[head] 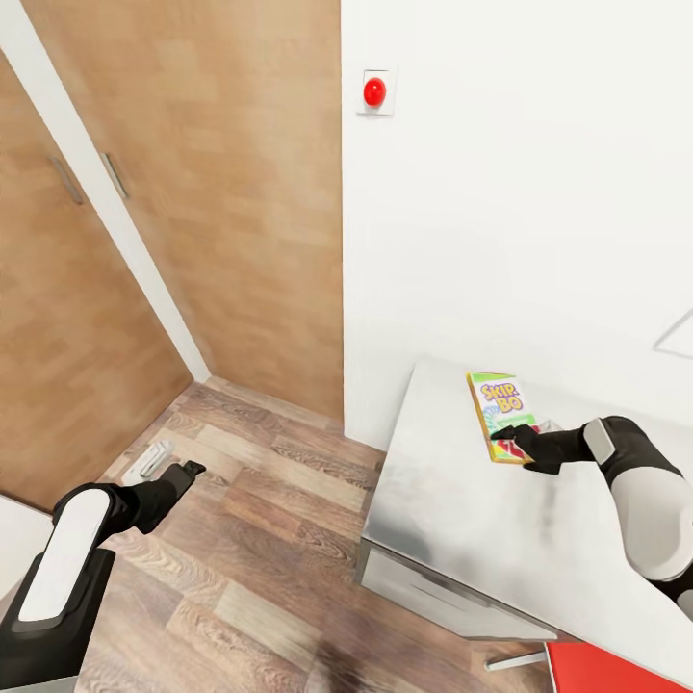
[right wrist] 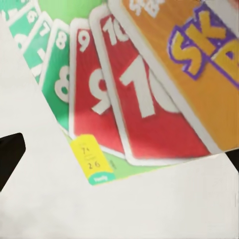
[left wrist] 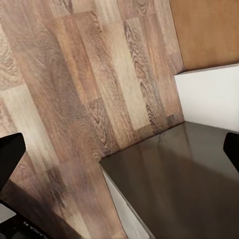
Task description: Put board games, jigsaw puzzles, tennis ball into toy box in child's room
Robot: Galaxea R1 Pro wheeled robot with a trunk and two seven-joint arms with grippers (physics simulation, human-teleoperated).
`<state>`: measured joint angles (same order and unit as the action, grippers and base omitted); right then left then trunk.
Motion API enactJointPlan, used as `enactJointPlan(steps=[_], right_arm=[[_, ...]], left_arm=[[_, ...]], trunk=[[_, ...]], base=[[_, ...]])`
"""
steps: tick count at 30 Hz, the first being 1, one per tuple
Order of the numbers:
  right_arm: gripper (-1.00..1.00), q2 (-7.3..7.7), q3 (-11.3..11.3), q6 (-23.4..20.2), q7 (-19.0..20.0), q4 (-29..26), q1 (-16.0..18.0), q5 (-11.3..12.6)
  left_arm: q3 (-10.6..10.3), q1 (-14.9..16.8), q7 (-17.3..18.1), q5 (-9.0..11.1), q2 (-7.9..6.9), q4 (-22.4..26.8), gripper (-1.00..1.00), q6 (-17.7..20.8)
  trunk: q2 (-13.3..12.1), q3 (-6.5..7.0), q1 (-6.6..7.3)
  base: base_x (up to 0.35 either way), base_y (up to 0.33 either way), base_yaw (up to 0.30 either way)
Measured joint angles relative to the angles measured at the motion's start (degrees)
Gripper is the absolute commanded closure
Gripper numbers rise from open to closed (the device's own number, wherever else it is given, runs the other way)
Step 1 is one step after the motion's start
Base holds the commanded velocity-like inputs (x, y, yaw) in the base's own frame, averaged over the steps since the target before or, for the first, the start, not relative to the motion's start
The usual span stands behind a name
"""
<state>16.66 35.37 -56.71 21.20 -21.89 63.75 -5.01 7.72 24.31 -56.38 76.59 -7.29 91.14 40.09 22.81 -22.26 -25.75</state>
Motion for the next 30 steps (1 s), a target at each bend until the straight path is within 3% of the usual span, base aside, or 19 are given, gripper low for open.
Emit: enactJointPlan(steps=[5, 7, 9, 30], right_arm=[[-1.0, 0.05, 0.01, 3.97, 0.04, -0.6, -0.38, 0.07], [-1.0, 0.06, 0.04, 3.43, 0.05, -3.55, -0.5, -0.21], [-1.0, 0.04, 0.31, 3.43, 0.26, -4.26, -0.48, 2.25], [-1.0, -0.35, -0.12, 1.93, 0.25, -4.7, -0.62, 2.18]], left_arm=[[0.0, -0.02, -0.01, -0.04, 0.0, -0.03, -1.0, 0.01], [-0.02, -0.02, -0.02, -0.03, -0.01, -0.03, -1.0, 0.01], [-0.05, -0.02, -0.01, -0.03, 0.0, -0.05, -1.0, 0.0], [-0.19, -0.02, 0.07, -0.02, 0.08, -0.06, -1.0, -0.06]], trunk=[[0.0, 0.0, -0.02], [0.0, 0.0, -0.02], [0.0, 0.01, -0.03], [0.01, 0.01, 0.0]], base=[[-0.156, 0.0, 0.0], [-0.233, 0.0, 0.0], [-0.246, 0.0, 0.0], [-0.058, 0.0, 0.0]])
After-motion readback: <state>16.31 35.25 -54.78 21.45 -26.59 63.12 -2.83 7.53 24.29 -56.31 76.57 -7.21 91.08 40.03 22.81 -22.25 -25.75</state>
